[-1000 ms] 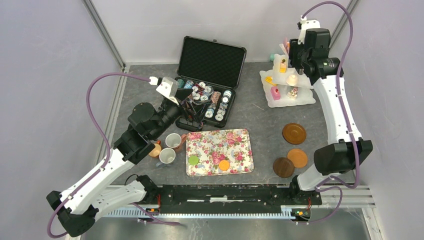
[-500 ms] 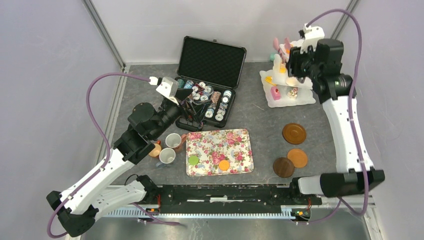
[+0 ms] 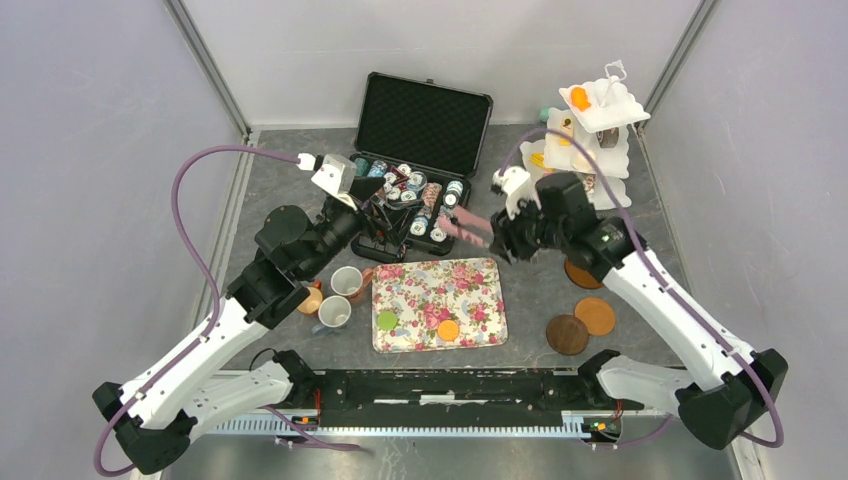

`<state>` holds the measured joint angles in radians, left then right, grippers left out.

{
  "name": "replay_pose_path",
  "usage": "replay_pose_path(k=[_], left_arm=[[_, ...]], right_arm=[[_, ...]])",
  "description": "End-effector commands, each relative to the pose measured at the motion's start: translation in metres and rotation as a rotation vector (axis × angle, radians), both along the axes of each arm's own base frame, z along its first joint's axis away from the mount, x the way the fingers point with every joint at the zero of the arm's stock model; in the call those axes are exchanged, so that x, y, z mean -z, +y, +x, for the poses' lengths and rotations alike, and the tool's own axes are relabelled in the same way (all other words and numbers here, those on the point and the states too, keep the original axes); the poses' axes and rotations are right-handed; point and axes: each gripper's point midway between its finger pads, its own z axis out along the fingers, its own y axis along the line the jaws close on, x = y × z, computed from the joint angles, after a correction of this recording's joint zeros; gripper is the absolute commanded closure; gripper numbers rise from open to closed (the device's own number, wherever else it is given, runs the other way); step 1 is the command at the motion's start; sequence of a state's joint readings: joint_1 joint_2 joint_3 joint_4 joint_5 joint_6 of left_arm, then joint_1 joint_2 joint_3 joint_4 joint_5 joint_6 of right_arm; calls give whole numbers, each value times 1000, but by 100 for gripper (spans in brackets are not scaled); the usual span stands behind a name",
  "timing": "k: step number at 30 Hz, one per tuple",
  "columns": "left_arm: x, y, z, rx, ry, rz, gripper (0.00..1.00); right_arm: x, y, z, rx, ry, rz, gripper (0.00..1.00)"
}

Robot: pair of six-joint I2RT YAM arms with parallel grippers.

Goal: Serve the afternoon tea

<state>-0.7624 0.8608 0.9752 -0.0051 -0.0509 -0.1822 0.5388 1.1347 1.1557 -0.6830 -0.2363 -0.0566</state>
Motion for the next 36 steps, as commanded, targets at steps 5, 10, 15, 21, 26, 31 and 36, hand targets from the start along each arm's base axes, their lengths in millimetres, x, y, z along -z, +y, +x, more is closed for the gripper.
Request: replay_pose_path(k=[5,10,15,21,26,31,36], left_arm=[[-21,2,-2,-3,-55,-26,0],[-19,1,-1,-1,-50,-23,0],[-18,0,-1,0,-47,-22,0],[-17,0,0,-3,-46,-20,0],[-15,-1,1,-1,-41,-15,0],[-14,-2,3,-2,-38,-12,0],[-12,-3,3,1,-35,-9,0]], right_arm=[[47,11,-73,24,194,3,49],[68,26,-107,5,275,17,47],[86,28,-132,-71,253,-79,44],[106,22,-142,-130,188,-181,42],[111,23,-151,-189,153,-259,41],[113,25,-159,-225,156,-264,40],[119,21,-158,-221,155,-308,41]])
